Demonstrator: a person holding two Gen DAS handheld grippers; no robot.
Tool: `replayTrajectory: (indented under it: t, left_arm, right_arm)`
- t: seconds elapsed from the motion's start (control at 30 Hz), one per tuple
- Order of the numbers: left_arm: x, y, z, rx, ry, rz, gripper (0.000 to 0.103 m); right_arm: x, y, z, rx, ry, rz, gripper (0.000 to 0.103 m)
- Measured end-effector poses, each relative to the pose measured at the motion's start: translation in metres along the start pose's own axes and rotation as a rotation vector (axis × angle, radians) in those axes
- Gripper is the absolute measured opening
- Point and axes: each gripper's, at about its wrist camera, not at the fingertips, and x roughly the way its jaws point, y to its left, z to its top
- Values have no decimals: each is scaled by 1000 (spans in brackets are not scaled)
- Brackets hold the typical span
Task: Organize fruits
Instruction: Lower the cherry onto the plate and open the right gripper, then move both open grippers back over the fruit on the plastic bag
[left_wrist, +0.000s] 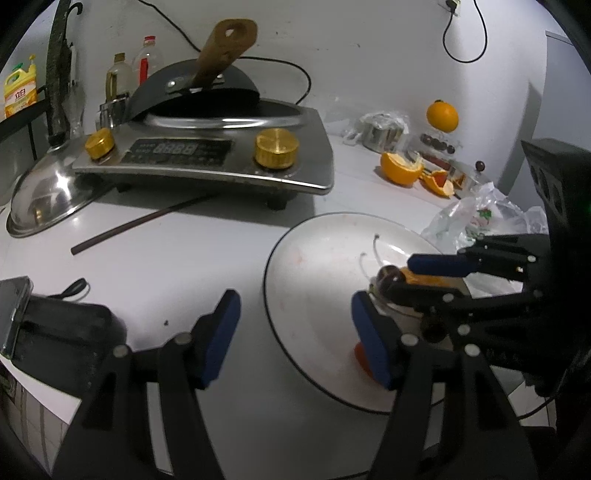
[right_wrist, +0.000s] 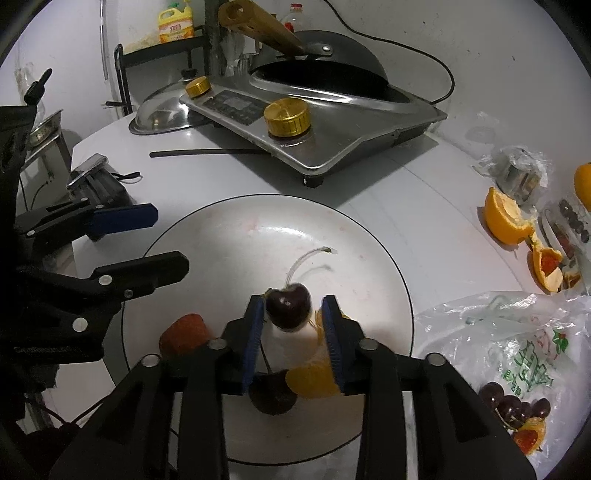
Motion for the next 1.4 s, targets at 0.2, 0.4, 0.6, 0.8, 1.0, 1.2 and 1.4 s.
replayTrajectory:
  t: [0.2, 0.4, 0.6, 0.8, 1.0, 1.2, 1.4]
  left_arm:
    - [-8, -9, 0, 13, -17, 0, 64]
    - [-16, -23, -1, 15, -28, -11, 64]
    - [-24, -45, -2, 33, -42, -30, 71]
    - [-29, -69, -4, 65, -46, -49, 71]
    - [-32, -94, -4, 94, -48, -64, 71]
    - [-31, -122, -4, 130, -43, -79, 71]
    - [-28, -148, -3, 165, -29, -88, 71]
  right_arm:
    - [-12, -3, -5, 8, -23, -14, 38]
    - [-31, -10, -15, 24, -42, -27, 38]
    - [-54, -17, -27, 38, -73, -48, 38]
    - [-76, -28, -43, 68, -100, -72, 38]
    - [-98, -43, -61, 106, -126, -96, 38]
    - [-115, -64, -83, 152, -143, -120, 38]
    - [-129, -85, -102, 192, -156, -139, 38]
